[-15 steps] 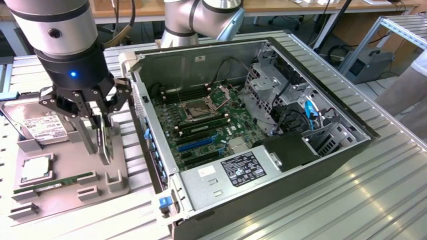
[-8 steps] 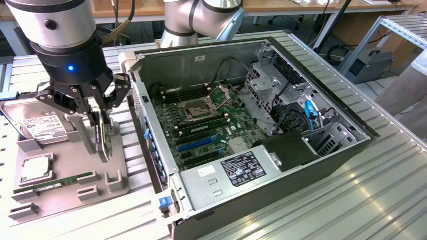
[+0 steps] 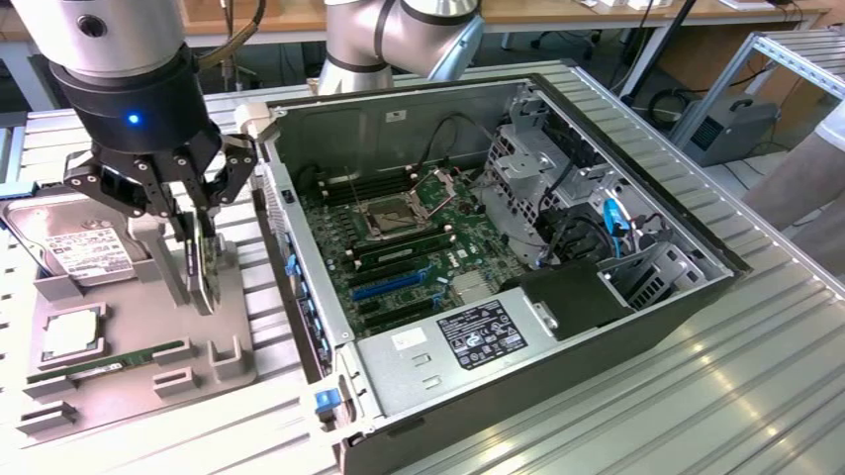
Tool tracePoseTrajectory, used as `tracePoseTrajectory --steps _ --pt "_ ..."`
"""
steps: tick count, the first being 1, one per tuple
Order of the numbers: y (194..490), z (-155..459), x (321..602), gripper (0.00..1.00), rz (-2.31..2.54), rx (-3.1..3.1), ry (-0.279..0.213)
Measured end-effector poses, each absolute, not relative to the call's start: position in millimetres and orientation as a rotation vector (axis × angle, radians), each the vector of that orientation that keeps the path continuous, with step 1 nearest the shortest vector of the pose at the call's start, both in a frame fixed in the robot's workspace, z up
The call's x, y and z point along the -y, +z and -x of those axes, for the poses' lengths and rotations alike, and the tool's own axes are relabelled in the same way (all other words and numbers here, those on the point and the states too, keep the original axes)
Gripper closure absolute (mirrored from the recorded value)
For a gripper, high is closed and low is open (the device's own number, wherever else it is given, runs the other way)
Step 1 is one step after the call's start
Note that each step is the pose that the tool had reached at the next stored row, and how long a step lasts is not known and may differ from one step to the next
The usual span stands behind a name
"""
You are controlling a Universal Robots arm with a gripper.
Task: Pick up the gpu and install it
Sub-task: 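Pick up the gpu and move the gpu toward the slot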
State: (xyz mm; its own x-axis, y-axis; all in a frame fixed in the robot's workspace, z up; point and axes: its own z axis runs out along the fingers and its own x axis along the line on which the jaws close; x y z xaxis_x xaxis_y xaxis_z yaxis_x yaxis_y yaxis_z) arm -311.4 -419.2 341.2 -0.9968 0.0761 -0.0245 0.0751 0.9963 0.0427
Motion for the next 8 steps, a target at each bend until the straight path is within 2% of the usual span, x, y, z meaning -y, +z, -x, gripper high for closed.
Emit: tracePoseTrajectory --steps 8 --pt "363.6 311.4 419.2 0.73 -0.118 -3.112 0.065"
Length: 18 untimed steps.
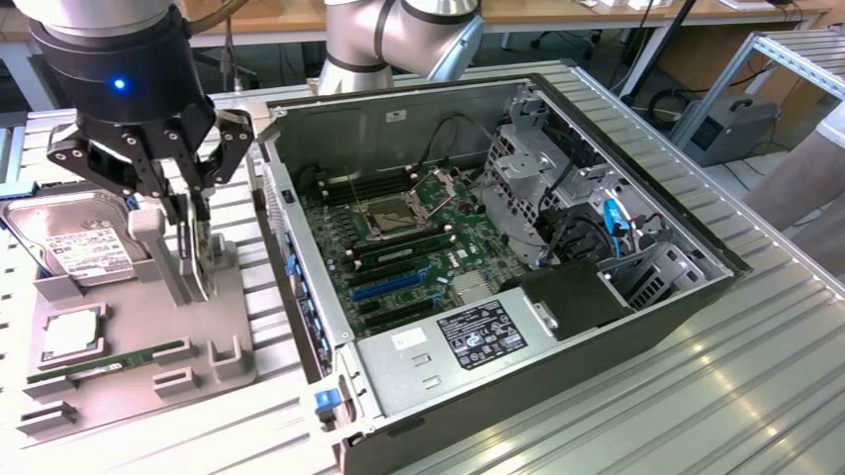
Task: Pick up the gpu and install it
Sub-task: 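Pick up the gpu and move the gpu toward the slot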
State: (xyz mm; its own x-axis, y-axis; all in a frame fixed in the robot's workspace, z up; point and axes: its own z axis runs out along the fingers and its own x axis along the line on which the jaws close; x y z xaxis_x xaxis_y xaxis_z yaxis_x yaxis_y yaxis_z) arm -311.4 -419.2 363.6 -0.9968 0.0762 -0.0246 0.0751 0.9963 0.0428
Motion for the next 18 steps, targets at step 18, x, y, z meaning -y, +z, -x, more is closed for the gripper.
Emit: tracePoseTrajectory --steps 18 --pt "399.0 311.4 419.2 0.73 -0.118 -3.113 0.065"
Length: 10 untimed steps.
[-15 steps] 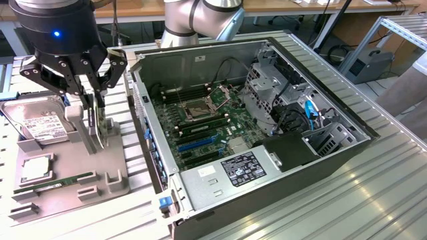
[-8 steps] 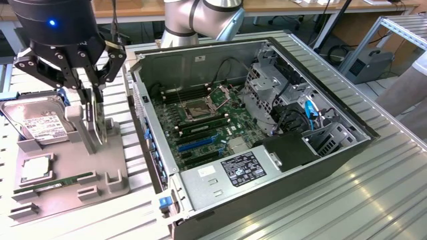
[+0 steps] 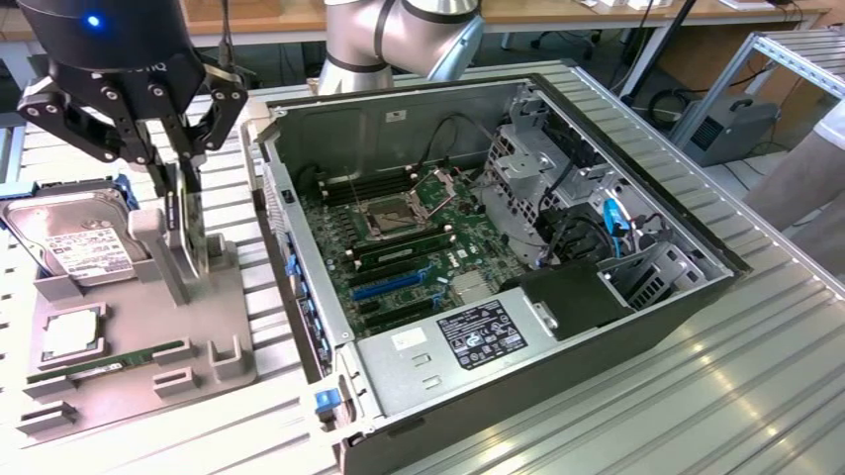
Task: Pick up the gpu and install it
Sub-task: 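Pick up the gpu and move the gpu toward the slot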
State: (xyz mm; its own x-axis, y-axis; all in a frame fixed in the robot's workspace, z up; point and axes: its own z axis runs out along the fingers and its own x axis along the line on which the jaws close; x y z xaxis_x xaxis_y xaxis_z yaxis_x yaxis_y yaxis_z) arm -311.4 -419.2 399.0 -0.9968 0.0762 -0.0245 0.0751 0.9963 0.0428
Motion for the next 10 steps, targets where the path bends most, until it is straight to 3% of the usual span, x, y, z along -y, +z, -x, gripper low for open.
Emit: tracePoseTrajectory --steps 10 --pt "411.0 311.4 419.2 0.73 -0.118 -3.112 0.065"
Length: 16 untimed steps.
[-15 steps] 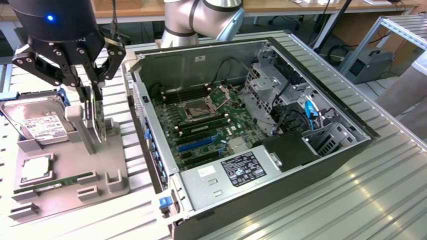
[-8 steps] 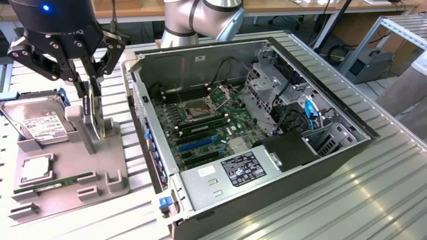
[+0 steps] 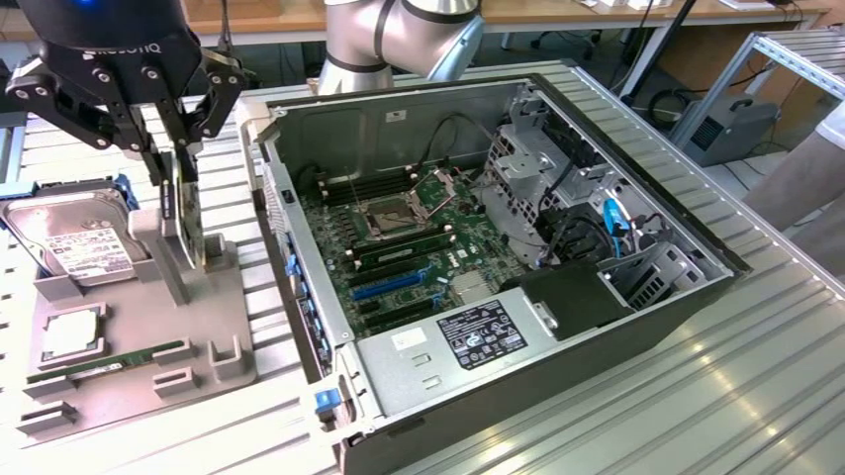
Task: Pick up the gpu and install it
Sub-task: 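Pick up the gpu and move the gpu toward the slot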
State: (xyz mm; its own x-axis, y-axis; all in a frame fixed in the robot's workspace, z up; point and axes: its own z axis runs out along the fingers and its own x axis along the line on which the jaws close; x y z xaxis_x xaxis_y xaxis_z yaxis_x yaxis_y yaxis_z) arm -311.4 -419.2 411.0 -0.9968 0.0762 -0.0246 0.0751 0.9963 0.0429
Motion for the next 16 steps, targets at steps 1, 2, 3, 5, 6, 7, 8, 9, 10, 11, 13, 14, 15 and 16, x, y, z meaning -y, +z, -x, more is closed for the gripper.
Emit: tracePoseTrajectory --steps 1,2,3,5,6,7,8,9,10,11,13,14,15,16 --pt "412.1 311.4 419.2 0.73 -0.118 -3.112 0.065" --pt "413.1 311.4 419.2 0.73 -0.118 -3.113 0.065" --pt "414.1 311.4 419.2 0.73 -0.118 -3.112 0.065" --pt "416.1 311.4 419.2 0.73 -0.118 -3.113 0.065" --pt "416.8 311.4 419.2 0.73 -0.118 -3.113 0.065" --pt "417.1 311.4 419.3 0.73 -0.118 -3.112 0.065" --pt "417.1 311.4 419.2 0.73 -0.118 -3.112 0.065" --pt "417.1 311.4 419.2 0.73 -0.118 -3.112 0.065" --pt "417.1 311.4 419.2 0.73 -0.118 -3.112 0.065" --pt "417.1 311.4 419.2 0.73 -0.118 -3.113 0.065" --pt "417.2 311.4 419.2 0.73 -0.118 -3.113 0.065" --pt "417.2 311.3 419.2 0.73 -0.118 -3.113 0.065" --pt "417.3 311.1 419.2 0.73 -0.118 -3.113 0.065" --pt "417.2 310.9 419.2 0.73 -0.118 -3.113 0.065"
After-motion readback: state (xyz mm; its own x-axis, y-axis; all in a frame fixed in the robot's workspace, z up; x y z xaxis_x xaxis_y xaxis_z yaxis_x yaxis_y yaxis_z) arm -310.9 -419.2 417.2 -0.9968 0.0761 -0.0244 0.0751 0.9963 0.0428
